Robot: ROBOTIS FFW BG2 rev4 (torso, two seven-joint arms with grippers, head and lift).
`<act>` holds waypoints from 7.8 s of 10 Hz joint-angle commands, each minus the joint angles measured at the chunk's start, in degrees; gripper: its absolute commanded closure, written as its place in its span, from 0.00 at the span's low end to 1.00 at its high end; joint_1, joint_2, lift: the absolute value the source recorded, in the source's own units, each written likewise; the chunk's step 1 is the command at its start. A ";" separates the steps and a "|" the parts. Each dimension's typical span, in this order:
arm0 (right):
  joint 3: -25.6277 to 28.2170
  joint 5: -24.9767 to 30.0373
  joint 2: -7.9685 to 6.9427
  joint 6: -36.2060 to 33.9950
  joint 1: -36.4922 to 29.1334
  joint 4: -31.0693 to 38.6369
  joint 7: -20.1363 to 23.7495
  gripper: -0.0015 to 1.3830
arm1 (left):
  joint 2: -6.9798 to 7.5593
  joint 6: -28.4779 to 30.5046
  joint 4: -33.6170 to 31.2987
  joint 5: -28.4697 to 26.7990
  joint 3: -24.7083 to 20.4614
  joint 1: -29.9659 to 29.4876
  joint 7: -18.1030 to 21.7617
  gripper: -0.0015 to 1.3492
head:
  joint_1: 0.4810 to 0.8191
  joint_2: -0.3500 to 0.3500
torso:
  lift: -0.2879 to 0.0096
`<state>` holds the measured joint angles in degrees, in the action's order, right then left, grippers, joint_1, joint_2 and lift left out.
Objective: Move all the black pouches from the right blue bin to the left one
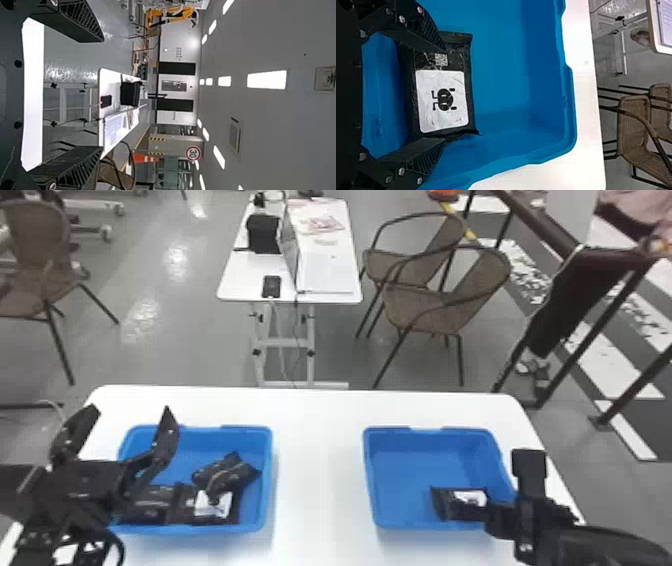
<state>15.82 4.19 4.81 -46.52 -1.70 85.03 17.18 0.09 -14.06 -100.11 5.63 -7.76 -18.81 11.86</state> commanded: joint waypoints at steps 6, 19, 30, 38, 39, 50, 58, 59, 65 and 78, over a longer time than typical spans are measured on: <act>-0.09 -2.43 0.11 6.00 0.55 -5.14 1.81 0.64 | -0.24 -0.62 0.09 -0.01 -0.23 -0.35 0.00 0.04 | 0.63 0.36 | 0.97; -21.53 -32.23 -1.38 24.37 16.37 -15.77 20.26 0.93 | -0.24 0.52 -0.61 3.95 3.11 2.28 0.00 0.04 | 0.63 0.71 | 0.97; -39.64 -39.00 -3.40 29.03 27.01 -24.12 25.98 0.93 | 5.36 16.08 -3.34 16.43 9.61 6.68 2.29 0.08 | 0.63 0.89 | 0.97; -42.45 -41.98 -3.40 29.03 27.45 -25.53 26.06 0.93 | 4.13 24.43 -6.77 10.89 6.97 7.20 3.34 0.90 | 0.63 0.90 | 0.97; -42.45 -42.34 -3.40 29.03 27.36 -25.61 26.15 0.93 | 3.08 23.73 -6.77 10.28 6.27 6.76 3.34 0.90 | 0.63 0.91 | 0.97; -25.58 -24.06 -3.23 33.69 13.91 -9.71 20.70 0.27 | 0.62 18.28 -6.68 8.08 3.28 4.92 3.17 0.90 | 0.63 0.85 | 0.97; -17.67 -22.91 -1.73 36.67 -0.50 -3.11 16.84 0.34 | 0.97 3.95 9.49 4.30 1.88 2.99 3.08 0.00 | 0.63 0.73 | 0.97; -17.49 -22.03 -1.64 37.82 -1.38 -2.41 16.84 0.34 | 1.32 1.23 9.40 5.09 2.75 2.72 2.99 0.07 | 0.63 0.73 | 0.97; -16.26 -12.81 -1.91 48.10 -21.24 17.54 -3.03 0.34 | -0.24 -1.15 -6.50 1.75 -1.73 -12.92 -2.11 0.01 | 0.63 0.69 | 0.97; -9.76 -3.58 -4.86 46.78 -36.80 28.35 -0.30 0.34 | -0.24 -3.52 -13.36 -6.33 2.40 -21.98 -15.29 0.00 | 0.63 0.66 | 0.97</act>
<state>6.06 0.60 0.00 0.26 -38.50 113.40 16.87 0.01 -17.66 -113.47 -0.92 -5.78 -40.70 -3.38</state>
